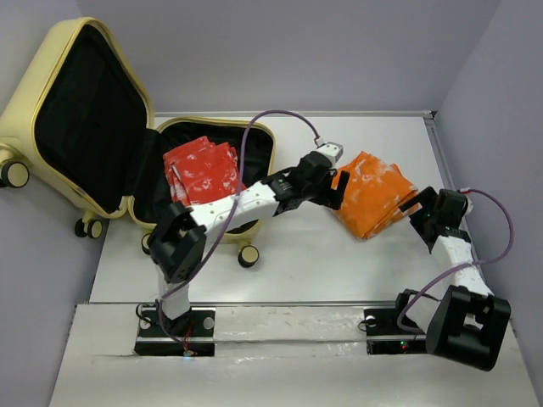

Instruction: Pack the luggage

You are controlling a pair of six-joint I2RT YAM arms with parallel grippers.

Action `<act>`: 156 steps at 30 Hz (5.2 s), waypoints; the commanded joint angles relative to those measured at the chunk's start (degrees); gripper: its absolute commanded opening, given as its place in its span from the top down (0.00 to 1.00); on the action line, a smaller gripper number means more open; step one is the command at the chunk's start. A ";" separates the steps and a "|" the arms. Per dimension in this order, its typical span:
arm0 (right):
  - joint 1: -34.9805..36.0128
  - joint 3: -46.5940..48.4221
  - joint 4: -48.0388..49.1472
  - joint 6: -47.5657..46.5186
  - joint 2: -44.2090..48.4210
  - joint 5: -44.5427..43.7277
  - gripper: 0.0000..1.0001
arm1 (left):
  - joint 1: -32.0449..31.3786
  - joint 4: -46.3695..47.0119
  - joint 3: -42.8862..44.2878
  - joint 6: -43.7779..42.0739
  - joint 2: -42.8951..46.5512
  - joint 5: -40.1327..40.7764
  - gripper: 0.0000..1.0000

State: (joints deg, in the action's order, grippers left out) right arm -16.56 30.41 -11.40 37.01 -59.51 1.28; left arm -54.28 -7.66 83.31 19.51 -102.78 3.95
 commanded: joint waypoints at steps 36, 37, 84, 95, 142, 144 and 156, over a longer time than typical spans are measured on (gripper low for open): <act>-2.25 3.25 25.72 6.57 -32.69 20.69 0.29 | 9.98 -7.64 33.37 -6.33 -38.82 -30.30 0.34; -1.73 2.99 27.12 7.01 -33.47 21.83 0.32 | 9.90 -4.85 30.89 -5.80 -37.68 -30.75 0.38; 34.88 35.39 22.12 15.28 -24.32 20.53 0.93 | 31.23 -10.44 5.67 -1.33 20.14 -24.79 0.94; 52.67 74.68 8.08 9.13 -60.00 14.28 0.37 | 57.52 -9.74 -19.13 -0.87 37.83 -4.56 0.01; 52.68 7.12 6.91 -11.52 13.10 11.90 0.48 | 59.20 -22.15 -9.04 -6.93 42.67 61.00 0.02; 52.68 6.77 7.35 -11.79 12.92 12.87 0.48 | 59.99 -21.43 -8.52 -8.95 39.70 62.23 0.04; 52.68 4.83 7.97 -11.97 12.13 13.14 0.48 | 64.30 -20.29 -1.22 -9.57 31.86 55.56 0.65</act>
State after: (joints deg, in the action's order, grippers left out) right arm 36.03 36.10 -6.70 25.78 -47.09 13.65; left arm 9.87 -31.11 77.65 9.72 -70.87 60.40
